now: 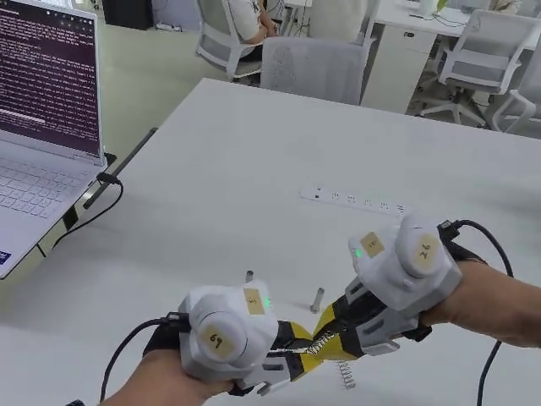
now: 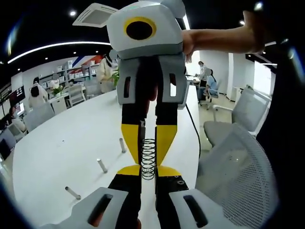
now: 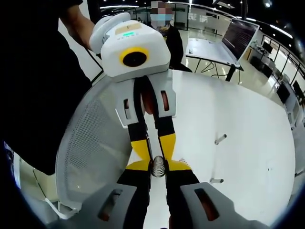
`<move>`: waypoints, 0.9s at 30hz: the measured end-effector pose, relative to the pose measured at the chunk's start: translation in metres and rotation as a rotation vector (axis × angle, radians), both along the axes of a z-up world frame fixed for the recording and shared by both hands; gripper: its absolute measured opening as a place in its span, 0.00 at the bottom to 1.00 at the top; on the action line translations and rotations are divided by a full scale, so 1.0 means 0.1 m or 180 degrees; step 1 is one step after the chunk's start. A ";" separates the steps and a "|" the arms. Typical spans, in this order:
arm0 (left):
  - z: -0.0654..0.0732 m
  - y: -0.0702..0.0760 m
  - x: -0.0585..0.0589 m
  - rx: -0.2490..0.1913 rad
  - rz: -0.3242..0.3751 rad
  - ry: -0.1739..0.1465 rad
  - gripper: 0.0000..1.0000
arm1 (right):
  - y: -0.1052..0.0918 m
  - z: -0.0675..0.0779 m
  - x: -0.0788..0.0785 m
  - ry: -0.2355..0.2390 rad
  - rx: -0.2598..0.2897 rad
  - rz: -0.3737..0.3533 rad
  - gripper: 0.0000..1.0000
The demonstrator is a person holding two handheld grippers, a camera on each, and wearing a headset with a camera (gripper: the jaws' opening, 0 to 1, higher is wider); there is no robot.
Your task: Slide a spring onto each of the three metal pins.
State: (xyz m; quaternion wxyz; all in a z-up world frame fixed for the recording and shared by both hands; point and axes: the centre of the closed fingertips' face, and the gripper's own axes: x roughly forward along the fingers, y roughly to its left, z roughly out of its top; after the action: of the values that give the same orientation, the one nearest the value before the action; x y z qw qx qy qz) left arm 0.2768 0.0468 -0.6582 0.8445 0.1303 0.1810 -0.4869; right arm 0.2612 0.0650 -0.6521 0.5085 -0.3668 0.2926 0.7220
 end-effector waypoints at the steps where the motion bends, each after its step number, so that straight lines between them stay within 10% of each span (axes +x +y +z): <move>1: 0.00 0.00 0.00 -0.0005 -0.0005 0.0004 0.02 | 0.00 0.00 0.00 -0.0014 -0.0010 0.0022 0.09; 27: -0.08 0.09 0.02 -0.0044 0.0096 0.0029 0.02 | 0.08 -0.09 0.02 -0.0156 -0.0098 0.0182 0.08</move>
State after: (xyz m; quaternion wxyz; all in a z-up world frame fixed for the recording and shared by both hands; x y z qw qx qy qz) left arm 0.2788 0.0553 -0.6663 0.8518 0.1196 0.1834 -0.4759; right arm 0.2630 0.0732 -0.6608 0.4889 -0.4003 0.2806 0.7225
